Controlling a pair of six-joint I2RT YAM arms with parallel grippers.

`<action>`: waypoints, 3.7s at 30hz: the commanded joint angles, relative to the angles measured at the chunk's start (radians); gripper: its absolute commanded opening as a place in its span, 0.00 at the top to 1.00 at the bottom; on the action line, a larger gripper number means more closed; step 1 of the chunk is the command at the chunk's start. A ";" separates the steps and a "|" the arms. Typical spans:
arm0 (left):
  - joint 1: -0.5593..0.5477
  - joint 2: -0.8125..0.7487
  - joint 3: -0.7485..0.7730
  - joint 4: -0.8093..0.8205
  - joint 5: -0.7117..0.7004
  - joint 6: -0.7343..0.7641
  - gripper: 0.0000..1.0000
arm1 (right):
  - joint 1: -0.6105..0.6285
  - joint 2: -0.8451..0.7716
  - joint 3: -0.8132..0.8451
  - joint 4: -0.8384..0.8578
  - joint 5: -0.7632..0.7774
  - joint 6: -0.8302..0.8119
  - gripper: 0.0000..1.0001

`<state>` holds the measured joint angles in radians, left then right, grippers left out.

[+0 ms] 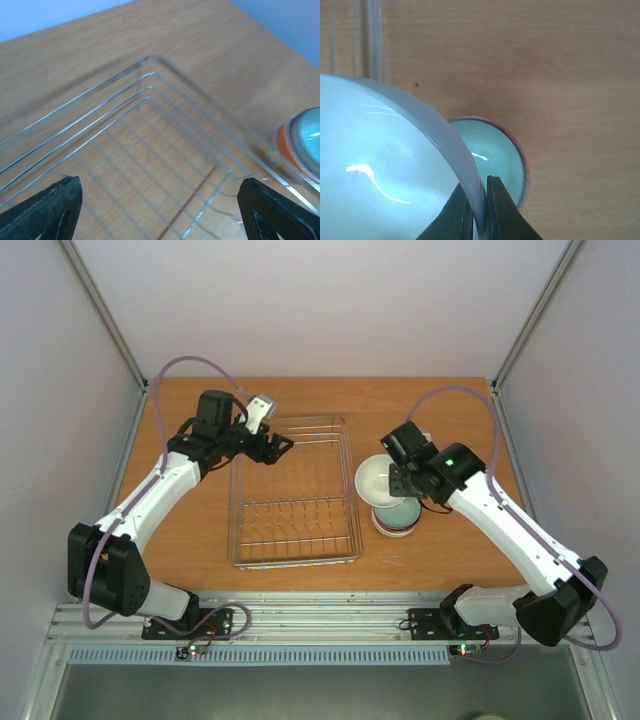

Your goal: Load the bowls into the dish rack

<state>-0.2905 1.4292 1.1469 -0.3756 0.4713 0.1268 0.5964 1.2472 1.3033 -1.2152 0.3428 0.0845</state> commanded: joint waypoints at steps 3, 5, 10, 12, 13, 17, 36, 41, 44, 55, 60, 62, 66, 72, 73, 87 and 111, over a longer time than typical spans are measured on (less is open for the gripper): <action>-0.100 -0.025 0.126 -0.139 0.103 -0.056 0.15 | 0.067 0.142 0.098 0.127 0.033 -0.049 0.99; -0.120 -0.026 0.132 -0.141 0.117 -0.062 0.15 | 0.081 0.181 0.121 0.154 0.028 -0.057 0.99; -0.165 -0.021 0.129 -0.138 0.118 -0.060 0.15 | 0.118 0.257 0.185 0.180 0.025 -0.060 0.99; -0.180 -0.022 0.124 -0.137 0.110 -0.049 0.15 | 0.148 0.279 0.220 0.165 0.054 -0.062 0.99; -0.182 -0.024 0.120 -0.133 0.107 -0.045 0.15 | 0.168 0.292 0.238 0.140 0.082 -0.064 0.99; -0.191 -0.027 0.100 -0.114 0.100 -0.044 0.15 | 0.232 0.355 0.322 0.043 0.204 -0.059 0.99; -0.205 -0.026 0.041 -0.067 0.093 -0.035 0.16 | 0.313 0.339 0.349 0.059 0.295 -0.061 0.99; -0.205 -0.017 0.033 -0.060 0.113 -0.032 0.16 | 0.321 0.314 0.303 0.122 0.301 -0.068 0.99; -0.205 -0.017 0.037 -0.068 0.123 -0.023 0.16 | 0.321 0.310 0.284 0.140 0.308 -0.068 0.99; -0.085 -0.077 0.110 -0.157 0.311 0.004 0.13 | 0.321 0.104 -0.010 0.530 0.157 -0.218 0.99; -0.040 -0.093 0.082 -0.124 0.411 -0.028 0.11 | 0.318 0.044 -0.106 0.664 0.085 -0.262 0.99; -0.037 -0.091 0.076 -0.112 0.482 -0.038 0.10 | 0.314 0.035 -0.129 0.698 0.045 -0.273 0.99; -0.032 -0.086 0.070 -0.103 0.658 -0.048 0.07 | 0.312 0.024 -0.180 0.770 -0.002 -0.292 0.99; -0.033 -0.088 0.035 -0.075 0.534 -0.055 0.09 | 0.312 0.027 -0.183 0.773 0.063 -0.276 0.99; -0.036 -0.086 0.032 -0.076 0.466 -0.051 0.12 | 0.312 0.030 -0.179 0.766 0.076 -0.276 0.99; -0.127 -0.041 0.010 -0.114 0.303 0.038 0.23 | 0.312 0.060 -0.137 0.755 0.137 -0.290 0.99; -0.073 -0.027 -0.003 -0.105 0.846 0.028 0.11 | 0.296 -0.063 -0.283 0.892 0.024 -0.305 0.99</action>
<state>-0.3862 1.3926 1.1484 -0.5201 1.0328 0.1829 0.9039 1.2697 1.0786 -0.4843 0.4633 -0.2123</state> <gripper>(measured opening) 0.886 0.067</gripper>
